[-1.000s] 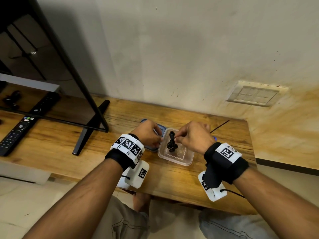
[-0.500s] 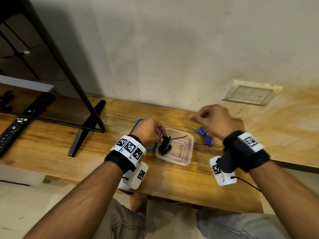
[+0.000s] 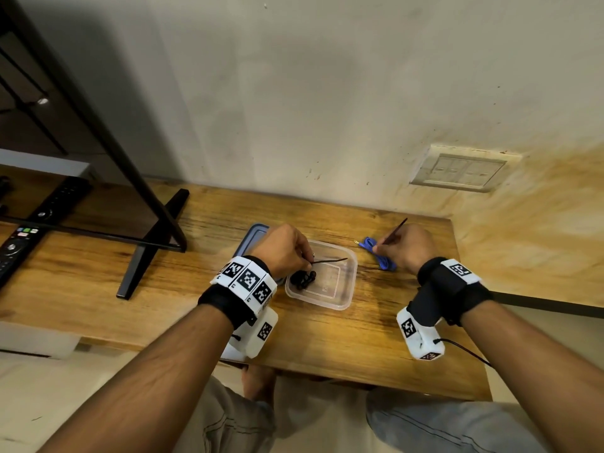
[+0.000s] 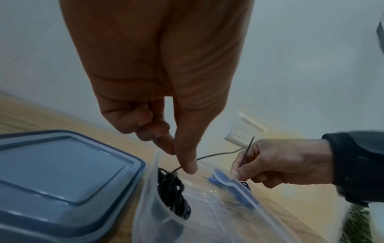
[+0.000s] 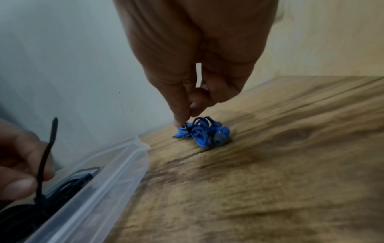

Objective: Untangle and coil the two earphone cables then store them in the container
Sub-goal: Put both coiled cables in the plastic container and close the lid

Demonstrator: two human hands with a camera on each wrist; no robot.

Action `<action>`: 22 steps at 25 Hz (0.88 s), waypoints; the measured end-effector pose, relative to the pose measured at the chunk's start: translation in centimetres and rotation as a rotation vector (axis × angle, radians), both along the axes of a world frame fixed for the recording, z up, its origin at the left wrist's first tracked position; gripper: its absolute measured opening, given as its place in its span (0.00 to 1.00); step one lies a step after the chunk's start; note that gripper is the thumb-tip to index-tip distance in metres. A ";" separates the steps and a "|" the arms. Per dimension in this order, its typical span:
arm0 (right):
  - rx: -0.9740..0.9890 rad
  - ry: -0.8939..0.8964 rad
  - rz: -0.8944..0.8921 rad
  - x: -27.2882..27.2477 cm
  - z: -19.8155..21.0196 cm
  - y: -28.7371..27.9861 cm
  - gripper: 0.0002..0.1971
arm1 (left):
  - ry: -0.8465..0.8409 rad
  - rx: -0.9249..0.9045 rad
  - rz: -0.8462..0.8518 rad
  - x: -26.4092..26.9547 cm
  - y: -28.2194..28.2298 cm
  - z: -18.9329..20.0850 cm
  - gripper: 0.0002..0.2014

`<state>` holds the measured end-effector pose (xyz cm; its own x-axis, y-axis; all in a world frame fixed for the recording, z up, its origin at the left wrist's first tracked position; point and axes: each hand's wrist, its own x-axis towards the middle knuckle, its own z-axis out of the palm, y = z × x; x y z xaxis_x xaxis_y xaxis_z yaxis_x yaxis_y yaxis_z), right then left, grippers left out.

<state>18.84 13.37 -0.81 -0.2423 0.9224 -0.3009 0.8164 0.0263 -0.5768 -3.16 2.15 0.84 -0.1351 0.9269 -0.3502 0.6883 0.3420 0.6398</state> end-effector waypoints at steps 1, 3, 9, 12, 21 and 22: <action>0.008 0.008 0.014 0.1 0.4 0.0 0.06 | 0.001 -0.002 -0.004 0.0 0.0 0.0 0.05; 0.024 0.074 0.042 0.3 1.9 -0.1 0.02 | -0.008 -0.003 -0.002 -0.1 0.0 0.0 0.05; -0.064 0.204 0.308 0.3 4.8 -1.8 0.01 | -0.059 -0.015 0.010 -0.7 0.0 -0.2 0.06; -0.131 0.220 0.394 -0.2 4.2 -2.2 0.05 | -0.045 -0.014 0.002 -0.7 0.0 -0.3 0.06; -0.094 0.112 0.650 -1.6 3.6 -3.7 0.03 | -0.041 -0.015 0.000 -0.7 0.0 -0.3 0.06; -0.067 0.072 0.671 -1.7 3.6 -3.9 0.03 | -0.040 -0.015 -0.002 -0.7 0.0 -0.3 0.06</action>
<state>17.13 9.46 2.75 -0.7776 0.5450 -0.3136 0.5951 0.4767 -0.6470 -3.88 2.16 0.54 -0.1189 0.9219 -0.3686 0.6632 0.3501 0.6615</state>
